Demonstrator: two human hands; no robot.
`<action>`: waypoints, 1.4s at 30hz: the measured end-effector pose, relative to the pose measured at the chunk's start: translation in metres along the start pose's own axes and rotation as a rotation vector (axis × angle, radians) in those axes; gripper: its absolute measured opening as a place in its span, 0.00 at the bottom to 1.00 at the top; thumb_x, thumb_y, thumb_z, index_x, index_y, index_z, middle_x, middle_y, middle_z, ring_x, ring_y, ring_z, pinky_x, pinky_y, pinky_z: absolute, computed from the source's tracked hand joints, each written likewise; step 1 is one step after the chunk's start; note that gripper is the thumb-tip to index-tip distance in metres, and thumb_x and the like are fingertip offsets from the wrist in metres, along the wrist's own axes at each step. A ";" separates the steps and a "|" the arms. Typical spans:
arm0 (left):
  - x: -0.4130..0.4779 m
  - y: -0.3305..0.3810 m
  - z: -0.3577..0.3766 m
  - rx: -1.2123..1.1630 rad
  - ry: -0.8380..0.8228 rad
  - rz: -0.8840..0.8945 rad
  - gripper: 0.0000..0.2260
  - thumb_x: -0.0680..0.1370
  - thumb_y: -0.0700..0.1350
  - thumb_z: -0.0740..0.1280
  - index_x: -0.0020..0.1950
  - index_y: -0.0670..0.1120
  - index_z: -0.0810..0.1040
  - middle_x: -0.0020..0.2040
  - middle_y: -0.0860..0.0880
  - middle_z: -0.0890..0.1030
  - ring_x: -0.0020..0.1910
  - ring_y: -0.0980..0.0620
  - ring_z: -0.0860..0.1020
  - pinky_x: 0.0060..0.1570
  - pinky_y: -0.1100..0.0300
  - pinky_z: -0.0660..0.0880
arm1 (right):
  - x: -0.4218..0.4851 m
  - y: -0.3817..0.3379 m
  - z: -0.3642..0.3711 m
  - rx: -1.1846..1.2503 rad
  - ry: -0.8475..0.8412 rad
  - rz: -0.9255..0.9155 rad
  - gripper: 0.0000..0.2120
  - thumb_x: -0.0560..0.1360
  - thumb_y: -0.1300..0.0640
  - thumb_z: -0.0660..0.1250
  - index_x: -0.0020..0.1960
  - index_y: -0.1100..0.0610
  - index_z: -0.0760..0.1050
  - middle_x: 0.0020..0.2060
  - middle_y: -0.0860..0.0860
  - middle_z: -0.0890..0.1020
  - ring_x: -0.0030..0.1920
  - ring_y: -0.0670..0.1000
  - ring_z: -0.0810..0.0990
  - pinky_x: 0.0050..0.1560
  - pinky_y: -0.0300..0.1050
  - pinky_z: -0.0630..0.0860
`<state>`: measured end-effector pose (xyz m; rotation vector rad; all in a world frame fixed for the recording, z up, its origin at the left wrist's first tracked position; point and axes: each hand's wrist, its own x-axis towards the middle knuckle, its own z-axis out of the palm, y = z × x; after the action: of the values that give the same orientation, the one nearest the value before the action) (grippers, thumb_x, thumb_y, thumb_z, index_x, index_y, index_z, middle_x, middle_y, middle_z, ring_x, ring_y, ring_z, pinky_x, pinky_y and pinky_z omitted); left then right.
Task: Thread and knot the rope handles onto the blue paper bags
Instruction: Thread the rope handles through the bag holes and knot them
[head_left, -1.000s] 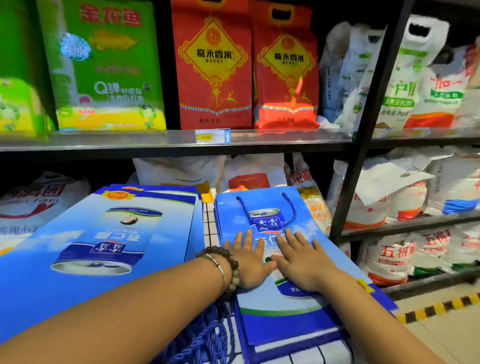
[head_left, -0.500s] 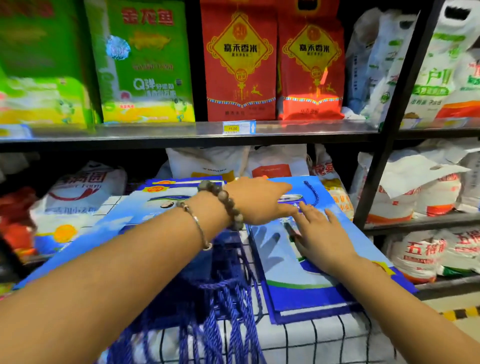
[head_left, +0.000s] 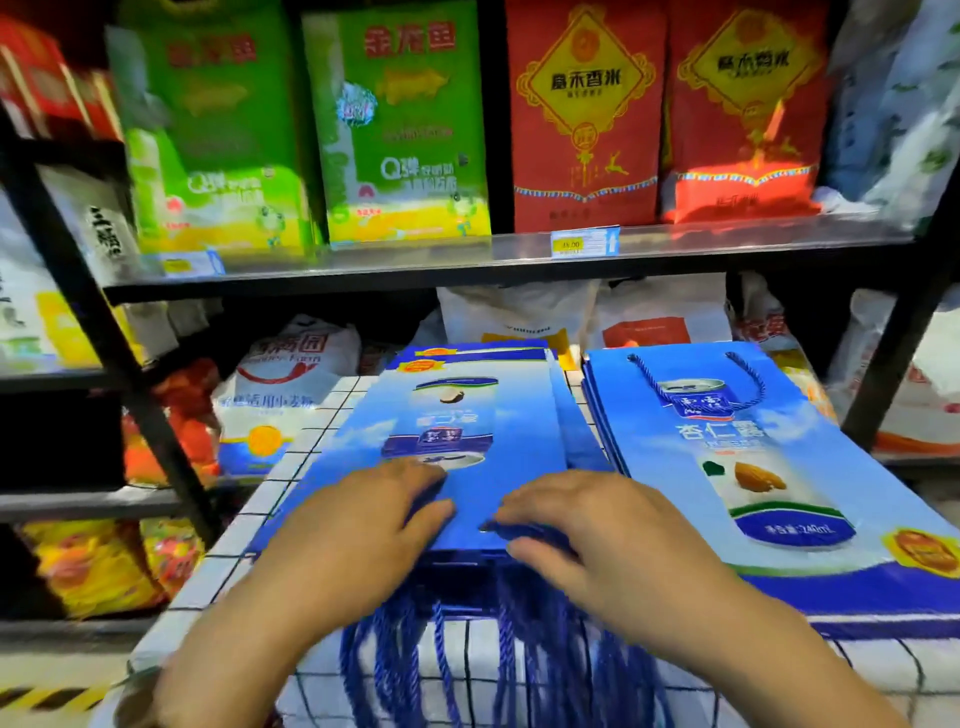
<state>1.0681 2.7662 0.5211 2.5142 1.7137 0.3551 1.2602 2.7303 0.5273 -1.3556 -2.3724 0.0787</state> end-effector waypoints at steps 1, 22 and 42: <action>-0.004 0.007 0.005 0.036 0.042 0.002 0.19 0.78 0.61 0.49 0.67 0.58 0.65 0.68 0.59 0.68 0.65 0.55 0.68 0.61 0.56 0.68 | -0.002 0.003 -0.001 0.024 0.029 0.037 0.13 0.77 0.45 0.59 0.60 0.43 0.73 0.59 0.39 0.76 0.60 0.41 0.72 0.58 0.41 0.69; -0.040 0.050 0.011 -0.867 0.329 0.262 0.17 0.69 0.60 0.59 0.41 0.49 0.80 0.30 0.56 0.74 0.30 0.59 0.71 0.32 0.69 0.65 | -0.020 -0.005 -0.051 1.168 0.246 0.443 0.17 0.63 0.61 0.66 0.52 0.54 0.75 0.27 0.56 0.80 0.19 0.53 0.73 0.19 0.38 0.68; 0.007 0.042 -0.060 -1.317 0.163 -0.011 0.13 0.77 0.45 0.62 0.33 0.45 0.76 0.20 0.52 0.71 0.18 0.57 0.65 0.21 0.70 0.63 | -0.001 -0.025 -0.031 0.735 0.339 0.355 0.26 0.56 0.33 0.67 0.49 0.45 0.73 0.30 0.46 0.76 0.22 0.43 0.70 0.25 0.32 0.65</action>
<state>1.0944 2.7528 0.5879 1.4831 0.9154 1.2018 1.2520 2.7114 0.5615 -1.2566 -1.5582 0.6873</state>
